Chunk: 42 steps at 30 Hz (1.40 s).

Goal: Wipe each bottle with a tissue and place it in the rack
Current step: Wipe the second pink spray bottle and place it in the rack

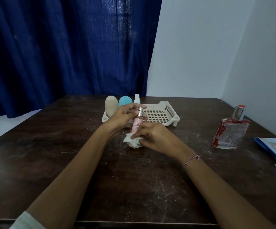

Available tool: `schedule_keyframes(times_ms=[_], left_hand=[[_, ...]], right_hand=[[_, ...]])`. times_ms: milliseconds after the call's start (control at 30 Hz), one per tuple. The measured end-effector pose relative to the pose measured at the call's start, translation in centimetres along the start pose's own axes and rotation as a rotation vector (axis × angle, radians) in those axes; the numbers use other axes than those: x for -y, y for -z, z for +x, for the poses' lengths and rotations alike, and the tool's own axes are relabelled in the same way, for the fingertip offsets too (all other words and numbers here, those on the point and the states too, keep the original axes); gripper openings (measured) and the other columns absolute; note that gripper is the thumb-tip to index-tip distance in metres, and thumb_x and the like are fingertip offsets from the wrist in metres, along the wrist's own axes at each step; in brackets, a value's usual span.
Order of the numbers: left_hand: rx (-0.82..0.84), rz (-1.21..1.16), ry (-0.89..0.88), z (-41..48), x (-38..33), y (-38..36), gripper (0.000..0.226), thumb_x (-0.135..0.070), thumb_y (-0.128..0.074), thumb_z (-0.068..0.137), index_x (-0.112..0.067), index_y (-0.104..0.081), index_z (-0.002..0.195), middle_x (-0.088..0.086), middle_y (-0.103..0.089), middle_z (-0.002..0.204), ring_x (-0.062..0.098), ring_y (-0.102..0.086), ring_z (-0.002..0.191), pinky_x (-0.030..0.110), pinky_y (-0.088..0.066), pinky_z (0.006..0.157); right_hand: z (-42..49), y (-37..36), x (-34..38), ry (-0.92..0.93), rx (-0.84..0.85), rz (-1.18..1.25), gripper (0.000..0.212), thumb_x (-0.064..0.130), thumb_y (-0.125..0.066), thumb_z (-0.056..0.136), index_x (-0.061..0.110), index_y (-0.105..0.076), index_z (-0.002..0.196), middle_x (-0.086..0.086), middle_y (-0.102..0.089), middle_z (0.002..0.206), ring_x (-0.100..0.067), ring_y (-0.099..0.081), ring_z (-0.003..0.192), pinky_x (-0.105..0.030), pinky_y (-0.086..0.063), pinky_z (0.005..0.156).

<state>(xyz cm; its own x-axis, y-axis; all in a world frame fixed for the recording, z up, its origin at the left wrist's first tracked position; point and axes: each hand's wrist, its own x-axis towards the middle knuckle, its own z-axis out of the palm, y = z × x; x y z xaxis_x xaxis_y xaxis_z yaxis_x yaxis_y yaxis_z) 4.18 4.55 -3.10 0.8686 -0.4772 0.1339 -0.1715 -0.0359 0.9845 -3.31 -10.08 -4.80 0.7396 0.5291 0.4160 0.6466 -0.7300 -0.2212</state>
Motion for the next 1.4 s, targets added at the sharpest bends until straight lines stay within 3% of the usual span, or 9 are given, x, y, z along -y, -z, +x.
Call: schedule_keyframes(times_ms=[233,567,667,800,900,1033,1200,1300,1400], left_hand=[[0.045,0.070,-0.001,0.0,0.1,-0.3,0.032,-0.006,-0.038,0.099,-0.024,-0.061,0.110,0.006,-0.064,0.115,0.018,-0.063,0.104,0.034,-0.054,0.087],[0.038,-0.095,-0.002,-0.1,0.4,-0.2,0.032,-0.004,-0.035,0.100,-0.020,-0.061,0.107,0.008,-0.068,0.095,0.016,-0.065,0.094,0.034,-0.053,0.087],[0.044,-0.149,-0.013,-0.1,0.4,-0.5,0.033,-0.003,-0.034,0.100,-0.018,-0.063,0.106,0.009,-0.067,0.097,0.020,-0.063,0.099,0.036,-0.051,0.091],[0.072,-0.251,-0.047,-0.2,0.5,-1.7,0.032,-0.001,-0.035,0.098,-0.013,-0.063,0.104,0.010,-0.064,0.098,0.017,-0.063,0.086,0.027,-0.055,0.073],[0.095,-0.285,-0.068,-0.1,0.7,-2.2,0.025,-0.011,-0.040,0.099,-0.011,-0.063,0.107,0.012,-0.065,0.098,0.017,-0.064,0.082,0.027,-0.055,0.069],[0.015,-0.276,-0.117,0.0,1.0,-2.5,0.019,-0.009,-0.048,0.095,-0.010,-0.063,0.107,0.007,-0.070,0.087,0.015,-0.067,0.080,0.025,-0.056,0.068],[-0.057,-0.442,-0.136,-0.2,1.0,-2.8,0.021,-0.002,-0.049,0.093,-0.007,-0.066,0.104,0.006,-0.067,0.080,0.012,-0.067,0.074,0.022,-0.056,0.068],[-0.071,-0.546,-0.145,-0.2,0.4,-2.8,0.022,-0.003,-0.047,0.093,-0.005,-0.065,0.106,0.005,-0.063,0.077,0.013,-0.062,0.071,0.027,-0.054,0.071],[-0.134,-0.696,-0.165,-0.1,-0.3,-1.6,0.024,-0.005,-0.050,0.089,-0.004,-0.065,0.108,0.006,-0.062,0.075,0.016,-0.057,0.070,0.032,-0.047,0.077]], right_hand=[[-0.1,0.5,-1.5,-0.138,-0.480,-0.060,0.028,-0.001,-0.065,0.081,0.009,-0.069,0.107,-0.004,-0.061,0.097,-0.009,-0.054,0.086,-0.026,-0.053,0.081],[-0.1,-0.2,-0.4,0.004,0.003,0.086,0.026,0.007,-0.073,0.076,0.012,-0.072,0.101,-0.004,-0.067,0.106,-0.013,-0.063,0.092,-0.021,-0.050,0.084],[-0.2,-0.3,-0.6,0.000,-0.120,0.044,0.024,0.005,-0.071,0.077,0.011,-0.072,0.100,-0.005,-0.067,0.106,-0.015,-0.061,0.099,-0.023,-0.047,0.089],[-0.1,-0.1,-1.4,-0.121,-0.445,0.026,0.024,-0.001,-0.068,0.078,0.010,-0.071,0.099,-0.004,-0.065,0.098,-0.011,-0.059,0.088,-0.024,-0.051,0.082],[0.0,-0.1,-1.7,-0.152,-0.533,0.048,0.026,-0.004,-0.067,0.078,0.009,-0.071,0.100,-0.003,-0.066,0.095,-0.009,-0.059,0.084,-0.020,-0.050,0.079],[0.0,-0.2,-2.0,-0.204,-0.559,0.122,0.025,-0.003,-0.070,0.075,0.010,-0.072,0.097,-0.001,-0.068,0.094,-0.007,-0.059,0.084,-0.015,-0.048,0.079],[0.0,-0.1,-1.5,-0.328,-0.585,0.339,0.032,-0.002,-0.071,0.074,0.023,-0.069,0.094,0.008,-0.068,0.094,-0.008,-0.063,0.085,-0.027,-0.053,0.082],[-0.2,-0.1,-1.3,-0.211,-0.551,0.375,0.028,-0.002,-0.072,0.074,0.018,-0.069,0.094,0.004,-0.067,0.096,-0.007,-0.062,0.088,-0.025,-0.055,0.077],[-0.3,-0.5,-0.8,-0.090,-0.346,0.326,0.026,-0.005,-0.069,0.076,0.013,-0.071,0.095,0.002,-0.063,0.096,-0.005,-0.061,0.090,-0.016,-0.053,0.076]])
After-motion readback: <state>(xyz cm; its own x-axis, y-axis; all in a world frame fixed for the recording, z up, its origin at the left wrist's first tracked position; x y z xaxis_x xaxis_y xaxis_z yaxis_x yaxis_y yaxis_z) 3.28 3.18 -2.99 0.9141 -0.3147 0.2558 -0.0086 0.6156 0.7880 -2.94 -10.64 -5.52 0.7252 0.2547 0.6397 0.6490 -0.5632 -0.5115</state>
